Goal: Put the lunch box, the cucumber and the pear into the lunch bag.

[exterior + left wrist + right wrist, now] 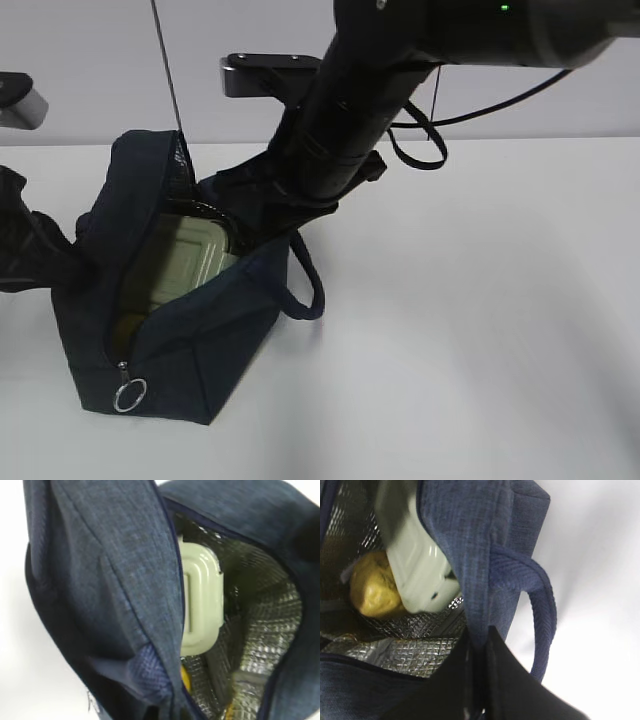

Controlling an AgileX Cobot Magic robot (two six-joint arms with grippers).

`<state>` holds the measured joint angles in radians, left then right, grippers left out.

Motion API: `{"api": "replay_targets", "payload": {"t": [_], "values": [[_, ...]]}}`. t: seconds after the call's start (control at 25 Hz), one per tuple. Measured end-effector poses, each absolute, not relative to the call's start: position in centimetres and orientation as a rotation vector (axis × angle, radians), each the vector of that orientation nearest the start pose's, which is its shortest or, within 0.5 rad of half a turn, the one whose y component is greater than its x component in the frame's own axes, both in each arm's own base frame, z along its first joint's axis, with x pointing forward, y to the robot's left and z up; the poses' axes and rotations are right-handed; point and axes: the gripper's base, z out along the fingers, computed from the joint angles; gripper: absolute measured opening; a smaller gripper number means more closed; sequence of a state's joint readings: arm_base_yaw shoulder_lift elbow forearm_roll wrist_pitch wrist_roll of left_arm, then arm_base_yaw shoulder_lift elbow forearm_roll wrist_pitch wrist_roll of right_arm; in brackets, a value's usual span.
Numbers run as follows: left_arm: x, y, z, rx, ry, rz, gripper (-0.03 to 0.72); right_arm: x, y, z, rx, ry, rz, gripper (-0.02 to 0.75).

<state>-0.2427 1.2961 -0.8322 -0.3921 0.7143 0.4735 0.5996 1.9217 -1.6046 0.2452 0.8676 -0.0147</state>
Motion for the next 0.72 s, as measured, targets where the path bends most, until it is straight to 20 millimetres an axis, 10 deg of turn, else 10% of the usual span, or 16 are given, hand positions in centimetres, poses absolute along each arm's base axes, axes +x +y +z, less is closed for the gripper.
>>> {"api": "replay_targets", "payload": {"t": [0.36, 0.72], "values": [[26.3, -11.9, 25.7, 0.74, 2.561, -0.441, 0.001, 29.8, 20.6, 25.8, -0.57, 2.602, 0.422, 0.005], [26.1, -13.1, 26.0, 0.762, 2.534, -0.474, 0.111, 29.8, 20.4, 25.9, -0.598, 2.544, 0.405, 0.103]]}}
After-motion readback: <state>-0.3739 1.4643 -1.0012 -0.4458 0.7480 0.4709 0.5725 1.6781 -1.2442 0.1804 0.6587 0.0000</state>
